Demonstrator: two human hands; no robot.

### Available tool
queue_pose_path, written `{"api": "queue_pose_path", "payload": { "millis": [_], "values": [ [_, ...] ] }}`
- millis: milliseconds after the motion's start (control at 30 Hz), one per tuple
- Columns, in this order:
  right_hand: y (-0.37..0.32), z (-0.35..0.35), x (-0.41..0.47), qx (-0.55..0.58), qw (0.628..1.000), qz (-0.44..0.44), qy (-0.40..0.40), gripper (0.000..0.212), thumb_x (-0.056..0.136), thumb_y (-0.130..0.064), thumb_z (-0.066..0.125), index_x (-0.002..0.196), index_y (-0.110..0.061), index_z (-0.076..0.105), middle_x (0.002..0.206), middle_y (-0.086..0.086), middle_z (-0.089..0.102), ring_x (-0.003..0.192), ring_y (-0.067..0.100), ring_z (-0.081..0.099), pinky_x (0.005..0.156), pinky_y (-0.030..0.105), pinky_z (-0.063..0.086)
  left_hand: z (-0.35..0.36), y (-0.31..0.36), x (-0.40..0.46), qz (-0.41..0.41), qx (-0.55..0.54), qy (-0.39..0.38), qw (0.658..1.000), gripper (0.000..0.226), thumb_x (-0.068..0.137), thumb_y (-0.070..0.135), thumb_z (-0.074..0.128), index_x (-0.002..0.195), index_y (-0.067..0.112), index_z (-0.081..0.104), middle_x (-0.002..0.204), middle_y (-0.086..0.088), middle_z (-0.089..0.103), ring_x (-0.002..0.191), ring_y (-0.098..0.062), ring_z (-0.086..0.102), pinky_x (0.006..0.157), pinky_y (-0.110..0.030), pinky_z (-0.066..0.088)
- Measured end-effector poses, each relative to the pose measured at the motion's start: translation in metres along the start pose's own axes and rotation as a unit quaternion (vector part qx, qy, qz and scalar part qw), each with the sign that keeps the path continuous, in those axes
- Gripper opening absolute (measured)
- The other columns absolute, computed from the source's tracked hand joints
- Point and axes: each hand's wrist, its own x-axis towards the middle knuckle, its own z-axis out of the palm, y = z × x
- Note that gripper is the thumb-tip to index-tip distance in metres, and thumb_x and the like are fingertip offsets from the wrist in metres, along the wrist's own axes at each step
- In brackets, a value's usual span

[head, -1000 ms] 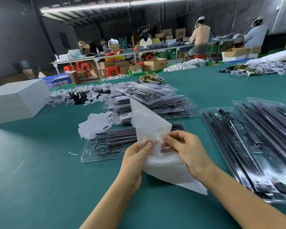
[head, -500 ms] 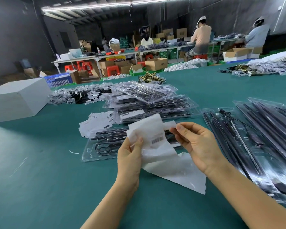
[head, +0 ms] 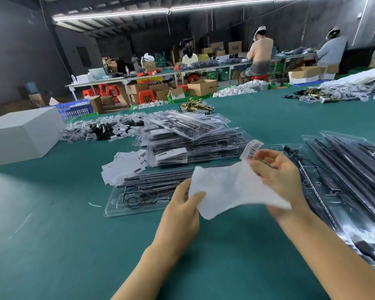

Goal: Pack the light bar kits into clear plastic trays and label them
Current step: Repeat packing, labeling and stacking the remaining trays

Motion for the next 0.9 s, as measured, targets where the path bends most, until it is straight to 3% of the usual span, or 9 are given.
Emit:
{"api": "queue_pose_path", "payload": {
  "millis": [133,233,300,400,500,633,700,800,900],
  "values": [
    [-0.004,-0.006,0.007,-0.05,0.997,-0.017,0.055,0.028,0.074,-0.016,0.08,0.098,-0.02,0.066,0.105,0.003,0.066,0.086,0.012,0.061,0.082,0.027,0.049,-0.002,0.007,-0.001,-0.025,0.056,-0.084,0.995,0.036,0.091,0.012,0.036,0.114,0.007,0.064,0.157,-0.006,0.023,0.118,-0.032,0.053,0.085,-0.039,0.05],
    [-0.009,-0.007,0.007,-0.071,0.991,-0.07,0.093,0.022,0.079,-0.023,0.076,0.098,-0.023,0.064,0.108,0.001,0.065,0.084,0.002,0.063,0.073,0.015,0.048,-0.006,0.008,0.002,-0.068,0.064,-0.069,0.993,0.052,0.083,0.032,0.03,0.113,0.006,0.063,0.159,-0.003,0.016,0.121,-0.025,0.048,0.092,-0.029,0.043],
    [-0.01,-0.007,0.005,-0.115,0.983,-0.113,0.087,0.024,0.081,-0.026,0.074,0.101,-0.022,0.062,0.107,-0.001,0.064,0.078,-0.007,0.063,0.065,0.006,0.045,-0.007,0.006,0.002,-0.101,0.041,-0.036,0.993,0.046,0.087,0.041,0.041,0.104,0.006,0.066,0.16,-0.006,0.015,0.124,-0.021,0.043,0.087,-0.023,0.037],
    [-0.005,-0.001,-0.003,-0.173,0.98,-0.1,-0.005,0.036,0.077,-0.032,0.078,0.105,-0.035,0.055,0.11,-0.008,0.058,0.082,0.001,0.065,0.067,0.01,0.045,-0.007,0.003,0.003,-0.121,0.04,0.027,0.991,0.021,0.089,0.011,0.059,0.103,-0.002,0.066,0.155,-0.018,0.025,0.136,-0.026,0.039,0.083,-0.023,0.038],
    [0.007,0.003,-0.015,-0.268,0.955,-0.124,-0.014,0.039,0.078,-0.037,0.075,0.11,-0.037,0.052,0.111,-0.011,0.052,0.078,0.001,0.06,0.068,0.012,0.043,-0.014,0.002,0.007,-0.115,0.044,0.112,0.986,0.033,0.088,-0.007,0.054,0.12,-0.003,0.063,0.141,-0.008,0.048,0.129,-0.03,0.05,0.092,-0.014,0.042],
    [0.003,0.001,-0.012,-0.242,0.951,-0.17,0.089,0.026,0.087,-0.03,0.067,0.107,-0.029,0.051,0.113,0.001,0.054,0.074,0.0,0.057,0.067,0.01,0.043,-0.017,-0.001,0.011,0.087,0.137,0.226,0.961,0.031,0.074,-0.024,0.063,0.101,-0.009,0.071,0.109,-0.021,0.069,0.099,-0.035,0.068,0.086,-0.043,0.056],
    [-0.001,-0.002,-0.005,-0.219,0.952,-0.164,0.137,0.023,0.09,-0.028,0.064,0.108,-0.026,0.05,0.116,0.004,0.054,0.074,-0.001,0.056,0.066,0.009,0.041,-0.011,0.006,0.011,0.176,0.188,0.187,0.948,0.021,0.083,-0.011,0.058,0.093,-0.004,0.074,0.106,-0.017,0.071,0.101,-0.035,0.068,0.087,-0.051,0.054],
    [-0.003,-0.004,-0.002,-0.188,0.955,-0.154,0.17,0.022,0.091,-0.024,0.06,0.111,-0.025,0.048,0.118,0.003,0.053,0.075,-0.007,0.053,0.065,0.009,0.04,0.007,0.023,0.01,0.257,0.255,0.032,0.932,0.017,0.075,-0.004,0.064,0.081,0.008,0.074,0.094,-0.008,0.072,0.094,-0.03,0.07,0.089,-0.064,0.047],
    [-0.002,-0.006,-0.001,-0.18,0.957,-0.147,0.175,0.021,0.091,-0.023,0.059,0.11,-0.024,0.048,0.116,0.003,0.053,0.074,-0.009,0.053,0.059,0.003,0.039,0.024,0.039,0.015,0.266,0.245,-0.089,0.928,0.034,0.071,-0.001,0.064,0.099,0.015,0.072,0.092,-0.004,0.068,0.086,-0.026,0.066,0.098,-0.062,0.042]
  ]
}}
